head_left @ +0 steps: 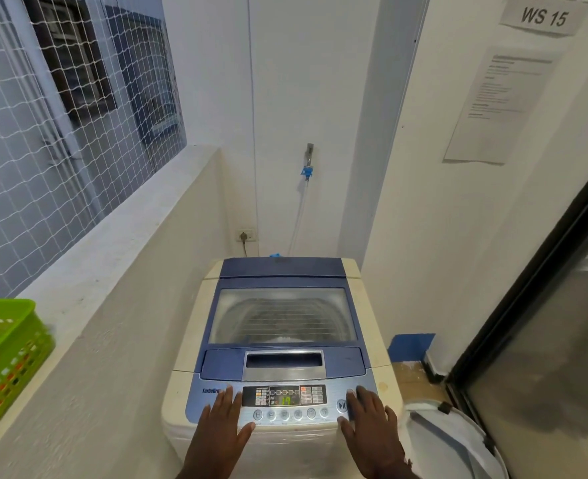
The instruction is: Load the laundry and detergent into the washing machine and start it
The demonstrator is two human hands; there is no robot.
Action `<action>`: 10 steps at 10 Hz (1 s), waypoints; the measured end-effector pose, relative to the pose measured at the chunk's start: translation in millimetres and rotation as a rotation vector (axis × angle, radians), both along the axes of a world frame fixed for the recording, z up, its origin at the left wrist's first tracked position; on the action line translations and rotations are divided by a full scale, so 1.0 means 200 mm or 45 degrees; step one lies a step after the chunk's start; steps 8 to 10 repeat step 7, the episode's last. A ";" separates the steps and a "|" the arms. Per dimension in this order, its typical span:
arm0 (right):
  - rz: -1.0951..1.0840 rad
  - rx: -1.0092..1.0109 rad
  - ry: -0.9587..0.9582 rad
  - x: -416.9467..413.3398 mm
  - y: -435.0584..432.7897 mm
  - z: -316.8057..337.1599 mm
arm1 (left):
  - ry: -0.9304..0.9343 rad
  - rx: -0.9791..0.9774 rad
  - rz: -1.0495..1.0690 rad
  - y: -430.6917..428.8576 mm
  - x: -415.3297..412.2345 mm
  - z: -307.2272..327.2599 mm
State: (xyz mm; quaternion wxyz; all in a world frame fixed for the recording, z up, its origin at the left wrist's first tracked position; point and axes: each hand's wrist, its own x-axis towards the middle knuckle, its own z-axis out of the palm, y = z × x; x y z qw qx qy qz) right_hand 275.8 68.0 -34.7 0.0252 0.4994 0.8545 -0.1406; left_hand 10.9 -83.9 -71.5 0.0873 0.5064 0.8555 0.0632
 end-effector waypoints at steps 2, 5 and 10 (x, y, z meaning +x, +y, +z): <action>-0.015 -0.046 -0.086 -0.01 0.00 0.01 | 0.015 -0.019 0.018 0.02 0.00 -0.03; -0.020 -0.104 -0.114 0.03 0.07 -0.15 | -0.018 -0.114 0.078 0.07 0.03 -0.03; 0.013 -0.129 -0.032 0.00 0.04 -0.03 | 0.017 -0.010 0.150 0.12 0.00 0.06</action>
